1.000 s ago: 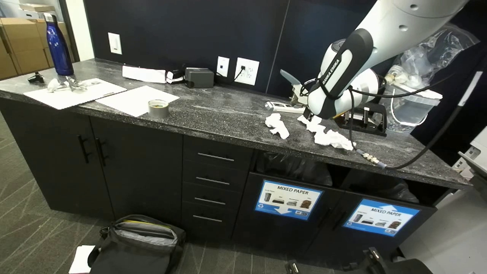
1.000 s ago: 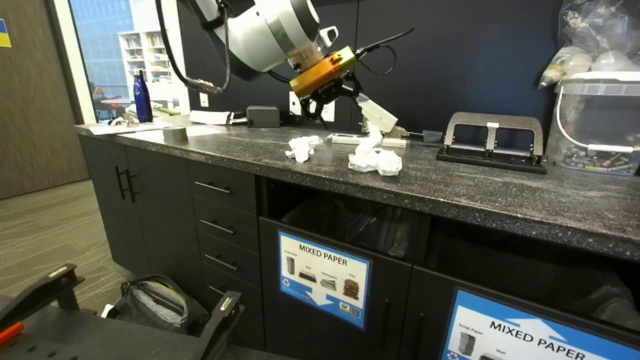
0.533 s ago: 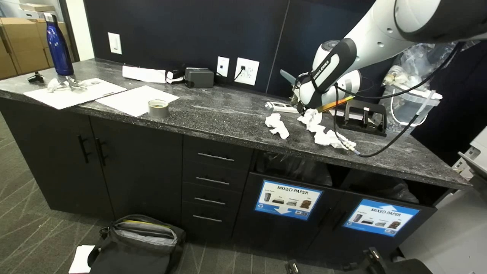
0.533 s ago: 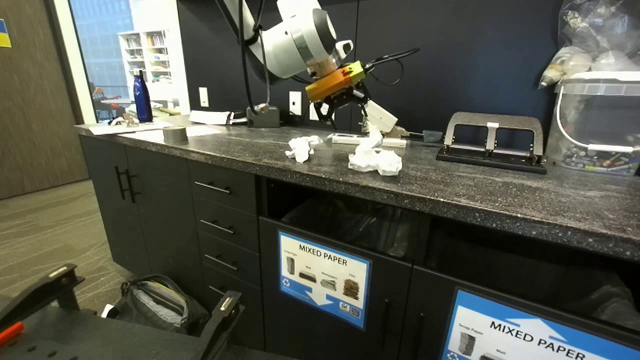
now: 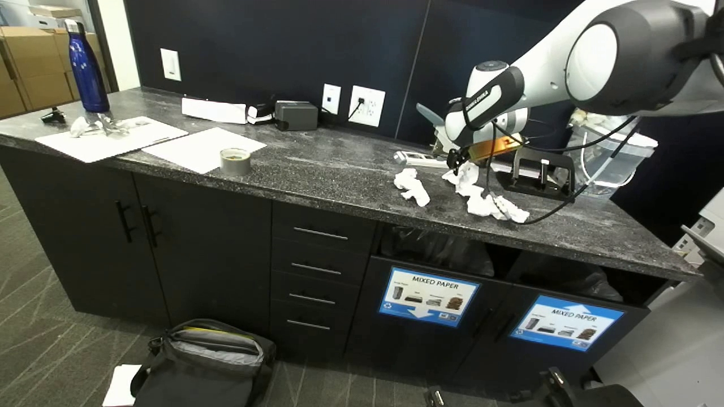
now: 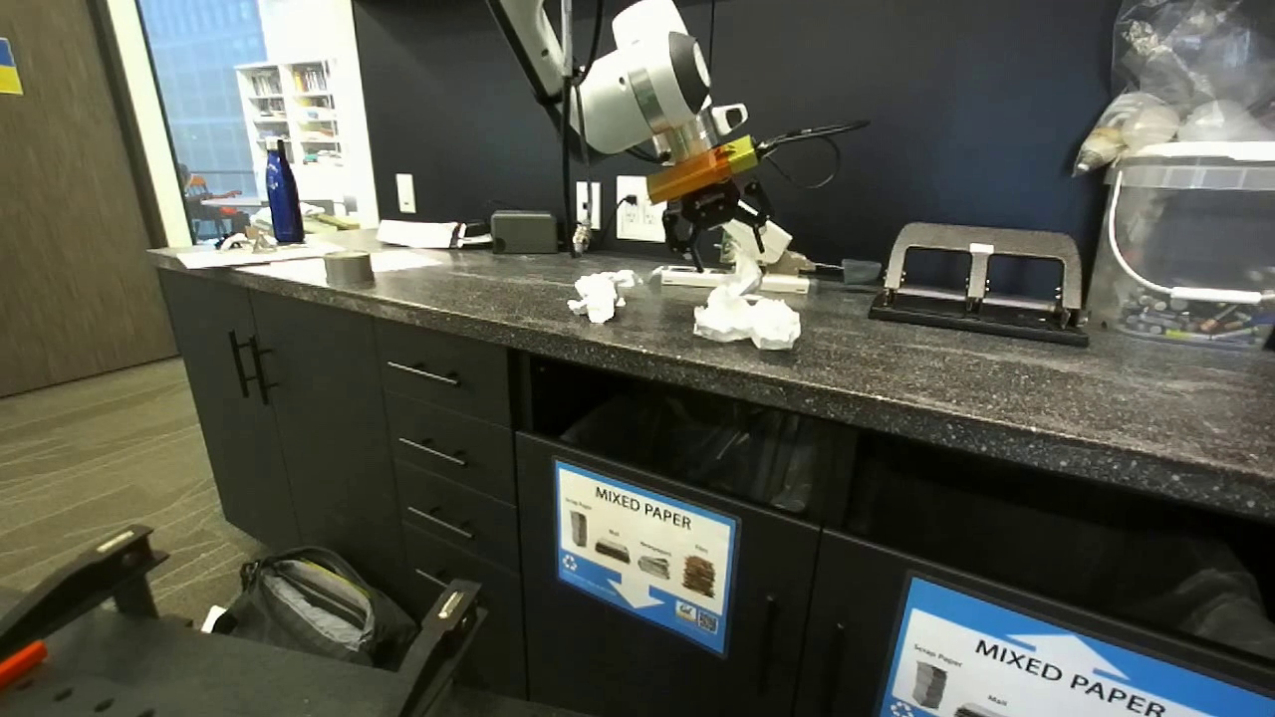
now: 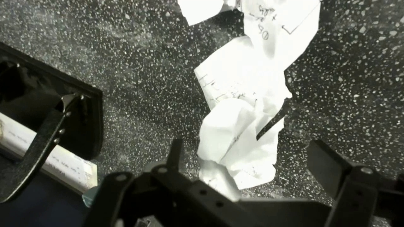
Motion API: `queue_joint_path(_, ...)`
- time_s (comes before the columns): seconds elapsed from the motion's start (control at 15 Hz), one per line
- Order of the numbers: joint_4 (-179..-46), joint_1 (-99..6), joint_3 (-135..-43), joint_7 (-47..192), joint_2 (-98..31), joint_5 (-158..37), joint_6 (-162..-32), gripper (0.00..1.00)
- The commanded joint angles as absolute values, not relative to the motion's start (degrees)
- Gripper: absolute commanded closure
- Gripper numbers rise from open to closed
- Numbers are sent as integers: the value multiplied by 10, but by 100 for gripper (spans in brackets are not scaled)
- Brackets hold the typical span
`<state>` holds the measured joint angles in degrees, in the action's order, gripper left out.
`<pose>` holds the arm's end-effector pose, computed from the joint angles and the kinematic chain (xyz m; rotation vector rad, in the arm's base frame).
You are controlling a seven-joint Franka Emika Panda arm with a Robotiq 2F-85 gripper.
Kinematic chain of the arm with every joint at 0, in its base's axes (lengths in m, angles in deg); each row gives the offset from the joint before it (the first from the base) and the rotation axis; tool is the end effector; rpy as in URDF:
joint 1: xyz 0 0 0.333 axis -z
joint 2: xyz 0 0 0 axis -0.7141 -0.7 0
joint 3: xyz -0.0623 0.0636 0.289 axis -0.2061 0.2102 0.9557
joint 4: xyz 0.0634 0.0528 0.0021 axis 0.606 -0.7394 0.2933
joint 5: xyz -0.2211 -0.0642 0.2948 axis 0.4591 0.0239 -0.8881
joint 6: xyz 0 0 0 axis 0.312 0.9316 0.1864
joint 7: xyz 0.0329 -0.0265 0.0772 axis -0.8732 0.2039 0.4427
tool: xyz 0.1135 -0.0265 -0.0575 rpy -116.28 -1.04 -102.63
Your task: Remove all the paper trash from the table and put them in the bin on the left
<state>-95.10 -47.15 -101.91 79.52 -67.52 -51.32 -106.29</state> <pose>0.7453 -0.1437 0.2433 2.7033 0.1045 0.4028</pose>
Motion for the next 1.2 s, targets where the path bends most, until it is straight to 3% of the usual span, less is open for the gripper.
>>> queue_joint_path(0.0,-832,-418,-961,814,-737,-531,-994,0)
queue_joint_path(0.4,-729,-384,-930,814,-810,-536,-967,0)
queue_joint_path(0.47,-716,-381,-930,814,-820,-538,-961,25)
queue_joint_path(0.53,-706,-380,-931,813,-829,-537,-958,26)
queue_joint_path(1.07,-666,-384,-933,813,-845,-533,-912,88)
queue_joint_path(1.13,-664,-384,-933,813,-843,-533,-908,89)
